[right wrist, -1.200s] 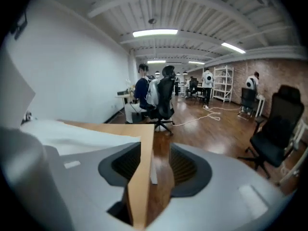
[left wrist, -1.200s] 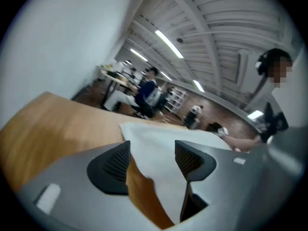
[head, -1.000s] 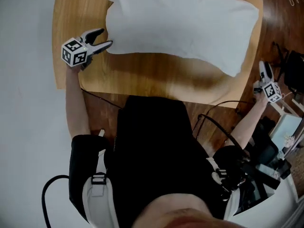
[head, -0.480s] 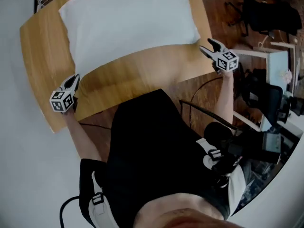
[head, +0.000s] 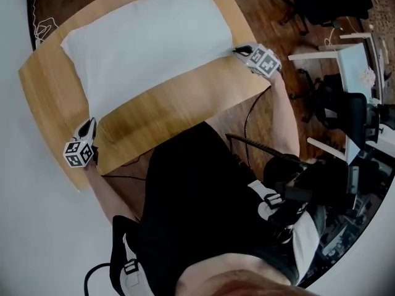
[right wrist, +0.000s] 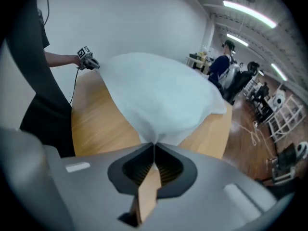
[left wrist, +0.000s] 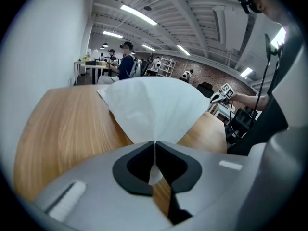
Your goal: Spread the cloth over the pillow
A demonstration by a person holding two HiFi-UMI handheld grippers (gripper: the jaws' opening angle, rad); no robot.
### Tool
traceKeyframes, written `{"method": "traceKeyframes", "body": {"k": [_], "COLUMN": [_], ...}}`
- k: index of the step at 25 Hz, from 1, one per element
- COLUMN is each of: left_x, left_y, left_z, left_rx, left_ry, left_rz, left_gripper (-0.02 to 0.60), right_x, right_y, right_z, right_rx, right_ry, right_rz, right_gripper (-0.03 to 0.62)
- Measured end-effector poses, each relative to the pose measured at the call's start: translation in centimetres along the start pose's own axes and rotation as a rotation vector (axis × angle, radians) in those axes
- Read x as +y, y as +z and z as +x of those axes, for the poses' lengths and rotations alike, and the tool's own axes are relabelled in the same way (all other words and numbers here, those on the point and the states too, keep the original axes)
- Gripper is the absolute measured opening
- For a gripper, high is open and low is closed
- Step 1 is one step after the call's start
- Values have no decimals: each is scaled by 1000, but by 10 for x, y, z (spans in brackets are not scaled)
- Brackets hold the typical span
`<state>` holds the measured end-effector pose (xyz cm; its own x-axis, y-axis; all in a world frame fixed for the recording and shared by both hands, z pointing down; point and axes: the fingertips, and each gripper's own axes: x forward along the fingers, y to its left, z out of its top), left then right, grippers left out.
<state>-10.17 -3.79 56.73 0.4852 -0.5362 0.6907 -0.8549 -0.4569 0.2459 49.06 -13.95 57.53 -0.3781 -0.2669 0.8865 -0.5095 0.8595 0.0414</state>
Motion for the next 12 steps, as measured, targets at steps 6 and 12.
{"method": "traceKeyframes", "body": {"k": [6, 12], "left_x": [-8, 14], "left_y": [-19, -64], "left_z": [6, 41], "left_rx": [98, 239], "left_ry": [-12, -1], "left_rz": [36, -15], "left_gripper": [9, 13], "right_x": [24, 24], "right_y": [-16, -46], "right_z": [-34, 71], "right_rx": [105, 124], "right_ry": [-104, -64], "right_rz": [30, 141], "right_gripper": [12, 19]}}
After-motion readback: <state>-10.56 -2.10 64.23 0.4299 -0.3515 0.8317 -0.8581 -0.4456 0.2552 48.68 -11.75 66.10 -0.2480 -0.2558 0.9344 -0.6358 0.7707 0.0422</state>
